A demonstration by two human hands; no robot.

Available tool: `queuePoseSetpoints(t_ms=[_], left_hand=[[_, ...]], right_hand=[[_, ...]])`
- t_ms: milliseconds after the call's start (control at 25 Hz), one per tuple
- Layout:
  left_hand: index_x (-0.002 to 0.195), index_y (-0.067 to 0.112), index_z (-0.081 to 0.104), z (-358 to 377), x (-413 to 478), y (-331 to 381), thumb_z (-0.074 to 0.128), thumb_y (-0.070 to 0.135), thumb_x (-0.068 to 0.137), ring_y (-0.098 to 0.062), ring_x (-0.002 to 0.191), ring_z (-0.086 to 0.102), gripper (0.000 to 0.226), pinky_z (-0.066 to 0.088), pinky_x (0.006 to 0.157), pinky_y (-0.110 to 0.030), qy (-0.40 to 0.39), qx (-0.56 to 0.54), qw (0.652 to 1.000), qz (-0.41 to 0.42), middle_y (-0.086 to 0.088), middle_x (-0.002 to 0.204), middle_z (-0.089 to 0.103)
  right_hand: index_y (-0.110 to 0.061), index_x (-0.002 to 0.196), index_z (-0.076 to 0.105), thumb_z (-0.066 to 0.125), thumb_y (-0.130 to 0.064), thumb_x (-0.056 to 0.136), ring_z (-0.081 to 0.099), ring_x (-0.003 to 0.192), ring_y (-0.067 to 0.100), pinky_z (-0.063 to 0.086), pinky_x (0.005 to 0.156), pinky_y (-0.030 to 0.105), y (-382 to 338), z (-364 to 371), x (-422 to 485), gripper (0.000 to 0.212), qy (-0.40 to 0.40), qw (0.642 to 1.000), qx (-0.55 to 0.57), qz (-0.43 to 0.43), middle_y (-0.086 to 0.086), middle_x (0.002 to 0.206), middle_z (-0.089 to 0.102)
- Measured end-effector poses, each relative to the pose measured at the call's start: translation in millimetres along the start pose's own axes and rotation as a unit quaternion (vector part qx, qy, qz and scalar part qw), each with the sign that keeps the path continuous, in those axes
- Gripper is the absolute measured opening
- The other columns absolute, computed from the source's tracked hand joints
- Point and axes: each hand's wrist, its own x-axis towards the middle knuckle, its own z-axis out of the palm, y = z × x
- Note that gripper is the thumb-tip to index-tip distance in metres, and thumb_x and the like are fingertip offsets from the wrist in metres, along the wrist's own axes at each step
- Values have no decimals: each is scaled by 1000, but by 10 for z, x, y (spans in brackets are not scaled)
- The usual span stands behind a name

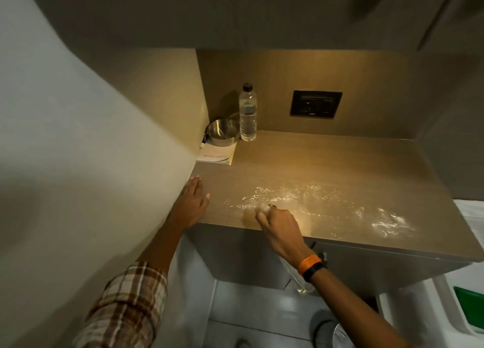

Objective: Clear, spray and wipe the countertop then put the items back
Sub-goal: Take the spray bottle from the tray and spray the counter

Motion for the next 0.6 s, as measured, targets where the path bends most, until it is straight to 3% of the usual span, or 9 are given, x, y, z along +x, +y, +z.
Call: queuePoseSetpoints(t_ms=[120,280,360,440,520,600], left_hand=[[158,6,14,130,37,-101,29,36,107,-26,156,6,61,11,127,-43,20,31,998,44,-12,168,11],[159,6,7,194,120,-195,26,37,107,-26,156,1,63,7,128,-43,5,29,998,56,-13,168,5],[159,6,8,215,143,-241,27,37,107,-27,156,2,63,7,128,-44,9,36,997,70,-14,168,6],[158,5,11,235,151,-261,29,36,107,-28,156,4,63,7,128,-44,17,41,996,83,-14,167,8],[158,5,12,251,171,-266,29,36,107,-28,156,5,62,7,128,-45,18,42,995,88,-14,167,9],[158,6,13,277,176,-281,28,36,107,-27,156,5,62,7,128,-45,19,46,995,85,-13,167,10]], right_hand=[[-8,71,47,38,-30,104,31,45,18,23,53,38,-152,178,262,40,-13,999,-39,-1,1,54,35],[-12,71,44,36,-18,105,26,47,17,22,46,33,-82,-254,1078,36,96,992,-13,81,2,56,33],[-13,65,40,37,-21,102,34,52,22,25,48,32,31,-573,1436,37,141,977,-43,151,3,56,36],[-10,62,44,38,-29,97,52,62,32,41,53,38,164,-815,1612,41,184,958,-46,215,15,64,54],[-2,68,56,39,-33,96,66,70,39,57,65,47,266,-909,1564,45,159,960,-29,228,25,80,70],[-6,72,62,42,-33,101,66,58,27,60,56,36,320,-795,1282,45,49,982,12,183,24,81,73]])
